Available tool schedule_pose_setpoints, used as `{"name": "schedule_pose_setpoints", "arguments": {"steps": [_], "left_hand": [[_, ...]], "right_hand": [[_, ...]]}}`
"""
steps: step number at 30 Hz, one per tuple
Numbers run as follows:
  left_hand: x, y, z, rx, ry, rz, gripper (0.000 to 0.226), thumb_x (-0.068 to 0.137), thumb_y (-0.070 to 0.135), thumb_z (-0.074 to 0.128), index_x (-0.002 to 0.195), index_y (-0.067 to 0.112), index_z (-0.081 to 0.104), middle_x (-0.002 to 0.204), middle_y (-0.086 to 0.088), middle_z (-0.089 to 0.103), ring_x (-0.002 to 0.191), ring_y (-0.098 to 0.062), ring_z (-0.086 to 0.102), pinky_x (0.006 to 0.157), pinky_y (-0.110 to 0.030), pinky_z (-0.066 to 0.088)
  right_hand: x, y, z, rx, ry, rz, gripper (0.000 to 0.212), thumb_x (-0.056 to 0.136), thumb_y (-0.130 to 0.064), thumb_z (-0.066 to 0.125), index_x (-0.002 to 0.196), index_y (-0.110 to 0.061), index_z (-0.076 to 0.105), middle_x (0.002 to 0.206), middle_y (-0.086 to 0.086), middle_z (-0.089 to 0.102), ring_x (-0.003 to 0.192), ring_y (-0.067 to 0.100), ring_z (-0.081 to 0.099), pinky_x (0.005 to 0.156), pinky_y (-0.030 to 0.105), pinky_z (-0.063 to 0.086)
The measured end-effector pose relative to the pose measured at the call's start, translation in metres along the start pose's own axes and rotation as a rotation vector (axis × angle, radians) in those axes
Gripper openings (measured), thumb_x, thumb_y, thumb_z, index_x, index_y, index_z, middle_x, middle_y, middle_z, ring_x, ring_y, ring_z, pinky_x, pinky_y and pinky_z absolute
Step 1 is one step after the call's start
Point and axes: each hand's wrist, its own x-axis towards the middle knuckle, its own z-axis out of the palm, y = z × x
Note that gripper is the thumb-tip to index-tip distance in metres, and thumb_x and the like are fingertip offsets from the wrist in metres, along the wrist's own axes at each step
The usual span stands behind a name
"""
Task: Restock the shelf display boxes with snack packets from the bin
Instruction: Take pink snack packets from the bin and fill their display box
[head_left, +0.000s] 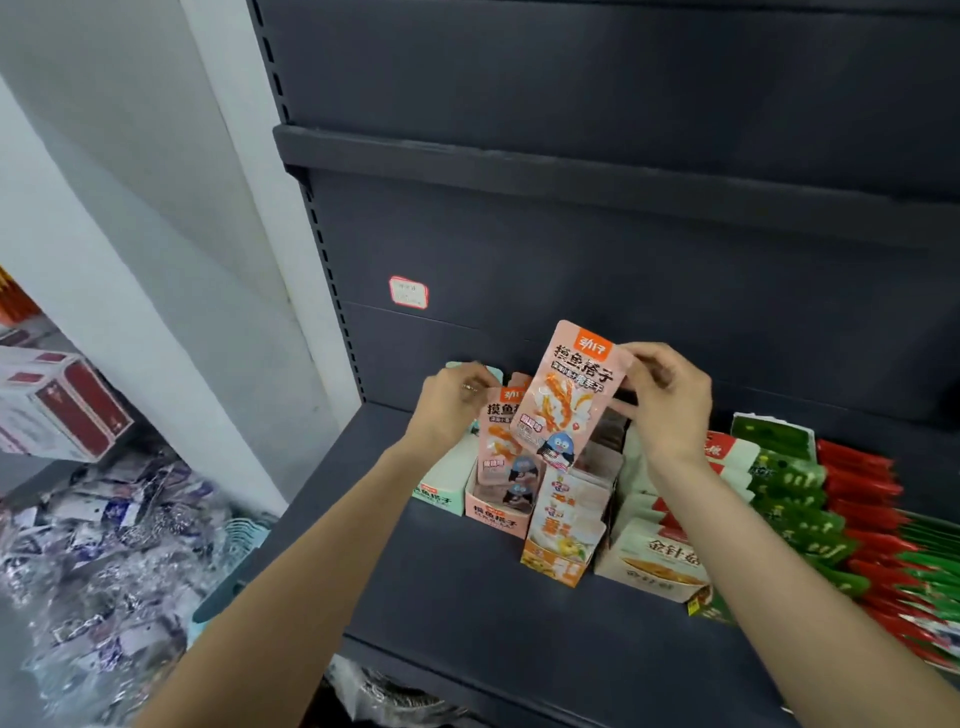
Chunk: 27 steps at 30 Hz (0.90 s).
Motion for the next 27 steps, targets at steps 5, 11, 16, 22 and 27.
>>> {"name": "schedule_pose_setpoints", "arguments": {"steps": [5, 11, 16, 22, 27], "left_hand": [[0.002, -0.014, 0.019, 0.005, -0.173, -0.042, 0.01, 0.088, 0.004, 0.059, 0.09, 0.008, 0.069, 0.094, 0.002, 0.066, 0.089, -0.012, 0.06, 0.084, -0.018, 0.044], [0.005, -0.024, 0.019, 0.004, -0.15, -0.08, 0.017, 0.089, 0.0, 0.054, 0.096, 0.01, 0.067, 0.093, 0.002, 0.066, 0.091, -0.013, 0.062, 0.076, -0.008, 0.043], [0.008, -0.025, 0.013, -0.08, -0.179, -0.147, 0.024, 0.092, 0.0, 0.044, 0.103, 0.011, 0.063, 0.103, -0.003, 0.068, 0.085, -0.009, 0.064, 0.083, -0.016, 0.048], [0.004, -0.029, 0.01, -0.285, -0.223, -0.285, 0.035, 0.1, 0.039, 0.034, 0.116, 0.019, 0.057, 0.108, 0.003, 0.066, 0.1, -0.015, 0.065, 0.099, -0.034, 0.041], [0.005, -0.022, 0.004, -0.116, -0.069, -0.14, 0.029, 0.098, 0.028, 0.046, 0.124, 0.018, 0.055, 0.123, 0.005, 0.058, 0.112, -0.008, 0.053, 0.09, -0.022, 0.037]], "right_hand": [[0.01, 0.008, 0.002, 0.003, -0.019, 0.022, 0.021, 0.094, -0.007, 0.052, 0.09, -0.021, 0.066, 0.093, -0.003, 0.07, 0.093, 0.012, 0.067, 0.071, 0.038, 0.06], [0.017, 0.015, 0.01, -0.019, -0.031, -0.004, 0.022, 0.094, -0.01, 0.054, 0.087, -0.028, 0.065, 0.092, -0.01, 0.069, 0.095, 0.011, 0.067, 0.075, 0.038, 0.059], [0.013, 0.012, 0.023, 0.035, -0.078, 0.009, 0.021, 0.094, -0.006, 0.053, 0.089, -0.022, 0.065, 0.089, -0.012, 0.068, 0.088, 0.002, 0.066, 0.071, 0.031, 0.06], [0.013, 0.023, 0.036, -0.024, -0.163, 0.056, 0.023, 0.094, -0.005, 0.053, 0.085, -0.023, 0.064, 0.091, -0.008, 0.068, 0.093, 0.01, 0.066, 0.074, 0.029, 0.059], [0.014, 0.033, 0.036, -0.052, -0.17, 0.107, 0.028, 0.094, -0.005, 0.053, 0.081, -0.028, 0.063, 0.091, -0.006, 0.068, 0.092, 0.013, 0.068, 0.072, 0.028, 0.058]]}}
